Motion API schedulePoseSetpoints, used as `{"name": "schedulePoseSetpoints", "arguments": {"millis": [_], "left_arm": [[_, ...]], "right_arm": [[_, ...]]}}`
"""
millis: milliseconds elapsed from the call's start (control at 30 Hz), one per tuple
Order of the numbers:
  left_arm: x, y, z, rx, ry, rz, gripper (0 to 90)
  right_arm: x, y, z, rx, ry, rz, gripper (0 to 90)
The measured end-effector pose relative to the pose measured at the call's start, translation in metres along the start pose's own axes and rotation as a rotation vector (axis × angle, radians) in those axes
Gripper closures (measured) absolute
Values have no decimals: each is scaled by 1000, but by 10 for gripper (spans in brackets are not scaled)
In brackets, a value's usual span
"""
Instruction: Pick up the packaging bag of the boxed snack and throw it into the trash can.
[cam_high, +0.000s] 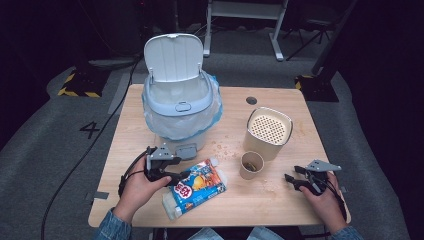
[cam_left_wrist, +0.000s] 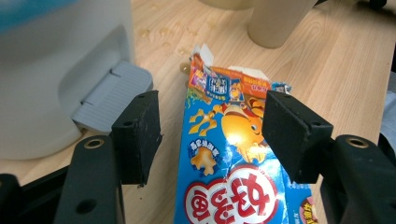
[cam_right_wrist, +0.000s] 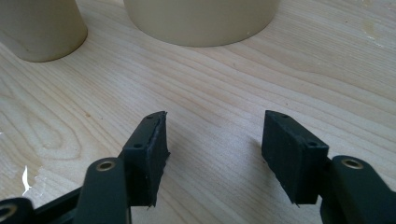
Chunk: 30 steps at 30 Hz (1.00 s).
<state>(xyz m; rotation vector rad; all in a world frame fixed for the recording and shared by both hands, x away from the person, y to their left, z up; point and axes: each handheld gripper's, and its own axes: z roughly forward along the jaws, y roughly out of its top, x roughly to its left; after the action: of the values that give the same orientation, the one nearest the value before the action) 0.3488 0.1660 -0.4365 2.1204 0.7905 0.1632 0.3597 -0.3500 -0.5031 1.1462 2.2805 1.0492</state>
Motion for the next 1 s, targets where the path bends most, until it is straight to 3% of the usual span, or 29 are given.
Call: {"name": "schedulePoseSetpoints", "arguments": {"millis": [233,367,467,767,867,1000], "left_arm": [[5,-5,21,46,-33,-20,397],[8,-10,34,38,-40,-33,416],[11,-15,44,61,-38,-45,424],[12,-19,56,125,-46,-53,428],[12,-17,57,145,-49,-48,475],[11,-15,56,169,-44,-35,664]], "right_arm": [[0,0,0,0,0,0,411],[0,0,0,0,1,1,411],[0,0,0,0,0,0,411],[0,0,0,0,0,0,411],[0,0,0,0,0,1,411],[0,0,0,1,-7,2,402]]}}
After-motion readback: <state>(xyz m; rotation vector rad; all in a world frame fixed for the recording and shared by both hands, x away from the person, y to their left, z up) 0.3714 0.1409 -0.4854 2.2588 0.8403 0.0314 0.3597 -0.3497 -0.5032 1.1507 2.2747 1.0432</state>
